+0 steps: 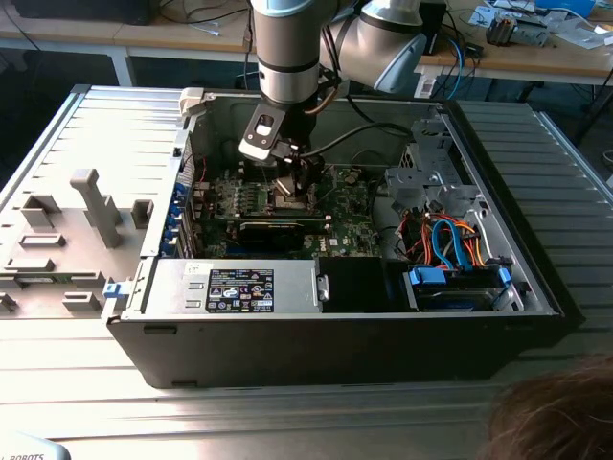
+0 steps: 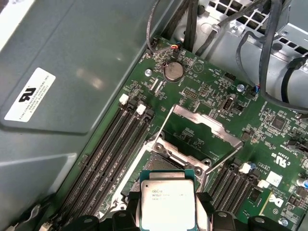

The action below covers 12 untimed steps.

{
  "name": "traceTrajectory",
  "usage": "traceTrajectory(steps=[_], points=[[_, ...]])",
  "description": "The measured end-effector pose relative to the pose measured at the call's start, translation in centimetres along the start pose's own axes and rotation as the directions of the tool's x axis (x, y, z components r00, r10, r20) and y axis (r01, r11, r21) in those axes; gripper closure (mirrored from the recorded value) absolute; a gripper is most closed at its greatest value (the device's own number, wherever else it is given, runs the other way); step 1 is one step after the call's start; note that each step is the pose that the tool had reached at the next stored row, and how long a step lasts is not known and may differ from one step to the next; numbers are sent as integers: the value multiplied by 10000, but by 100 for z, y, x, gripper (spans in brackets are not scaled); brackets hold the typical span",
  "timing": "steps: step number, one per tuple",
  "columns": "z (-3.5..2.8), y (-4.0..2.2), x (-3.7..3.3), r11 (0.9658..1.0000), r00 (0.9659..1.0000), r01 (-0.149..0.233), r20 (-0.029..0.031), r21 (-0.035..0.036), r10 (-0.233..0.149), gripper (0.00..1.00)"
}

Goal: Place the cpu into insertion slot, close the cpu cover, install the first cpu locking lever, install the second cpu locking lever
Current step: 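Place the cpu into insertion slot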

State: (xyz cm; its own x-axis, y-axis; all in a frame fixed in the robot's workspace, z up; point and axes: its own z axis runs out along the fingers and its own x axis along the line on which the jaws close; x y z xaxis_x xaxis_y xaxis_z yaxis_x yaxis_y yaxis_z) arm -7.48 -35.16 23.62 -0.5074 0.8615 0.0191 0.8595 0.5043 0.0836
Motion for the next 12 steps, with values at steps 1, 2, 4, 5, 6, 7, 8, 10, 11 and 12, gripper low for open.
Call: traceTrajectory(steps=[1, 2, 4, 5, 6, 7, 8, 10, 11, 12], points=[[0, 0, 0, 10000, 10000, -15, 1, 0, 15, 46], [0, 0, 0, 10000, 10000, -26, 2, -1, 26, 46], [1, 0, 0, 10000, 10000, -49, 4, -1, 49, 46], [1, 0, 0, 10000, 10000, -68, 6, -1, 68, 46], [1, 0, 0, 10000, 10000, -78, 7, -1, 78, 46], [1, 0, 0, 10000, 10000, -90, 8, -2, 90, 46], [1, 0, 0, 9999, 9999, -101, 8, -2, 101, 46], [2, -1, 0, 9999, 9999, -134, 11, -3, 134, 46], [3, -2, 1, 9999, 9999, -155, 13, -3, 155, 46], [3, -2, 1, 9999, 9999, -169, 14, -3, 169, 46]])
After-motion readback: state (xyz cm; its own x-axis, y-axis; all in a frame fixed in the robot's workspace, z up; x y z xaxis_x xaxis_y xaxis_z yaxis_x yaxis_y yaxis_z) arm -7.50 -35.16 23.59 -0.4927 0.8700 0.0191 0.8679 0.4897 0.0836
